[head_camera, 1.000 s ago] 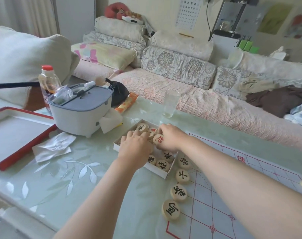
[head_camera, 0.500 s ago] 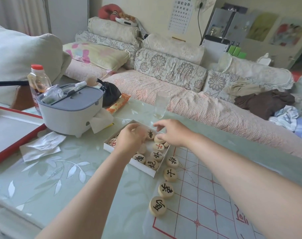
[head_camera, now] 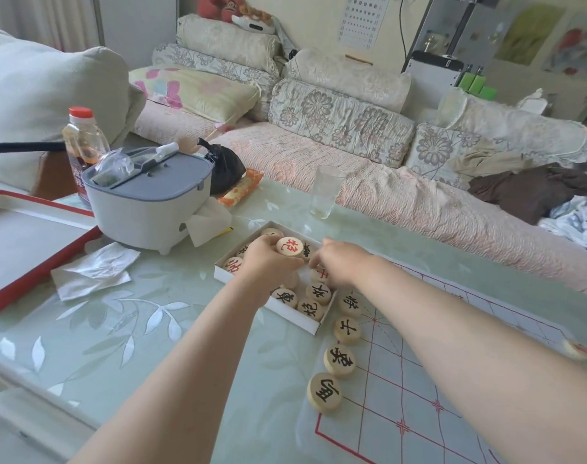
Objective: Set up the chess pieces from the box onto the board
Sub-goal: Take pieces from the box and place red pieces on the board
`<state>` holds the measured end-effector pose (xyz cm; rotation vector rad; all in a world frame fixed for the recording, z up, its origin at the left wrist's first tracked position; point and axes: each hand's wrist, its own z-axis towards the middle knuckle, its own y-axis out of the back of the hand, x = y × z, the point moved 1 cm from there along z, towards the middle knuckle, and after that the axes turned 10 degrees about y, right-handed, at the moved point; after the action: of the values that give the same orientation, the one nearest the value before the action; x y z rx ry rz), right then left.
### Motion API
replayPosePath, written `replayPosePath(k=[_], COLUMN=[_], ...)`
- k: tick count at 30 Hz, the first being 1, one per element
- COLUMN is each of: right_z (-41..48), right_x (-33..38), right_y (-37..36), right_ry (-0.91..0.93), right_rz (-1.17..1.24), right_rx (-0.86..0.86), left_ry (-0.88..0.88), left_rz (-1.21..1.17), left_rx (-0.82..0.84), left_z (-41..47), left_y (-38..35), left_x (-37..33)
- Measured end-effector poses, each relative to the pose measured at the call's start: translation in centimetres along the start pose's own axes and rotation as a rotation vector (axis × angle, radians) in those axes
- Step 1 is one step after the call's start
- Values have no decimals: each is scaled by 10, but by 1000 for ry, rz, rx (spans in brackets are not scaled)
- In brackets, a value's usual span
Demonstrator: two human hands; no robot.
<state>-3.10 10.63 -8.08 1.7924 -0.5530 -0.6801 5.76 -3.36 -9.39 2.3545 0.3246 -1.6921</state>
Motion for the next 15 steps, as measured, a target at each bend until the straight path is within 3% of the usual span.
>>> replayPosePath(k=[5, 10, 15], right_z=[-6, -46, -118], right_x=[-6, -22, -41], right_y=[-1, 9, 4], right_ry=[2, -60, -159], right_rz=[185, 495, 588], right_rx=[-70, -271, -352], left_ry=[-97, -159, -239], left_rz=[135, 205, 300], left_rx=[-29, -11, 46], left_z=[-4, -18, -43], left_y=[-5, -22, -58], left_x=[2, -2, -4])
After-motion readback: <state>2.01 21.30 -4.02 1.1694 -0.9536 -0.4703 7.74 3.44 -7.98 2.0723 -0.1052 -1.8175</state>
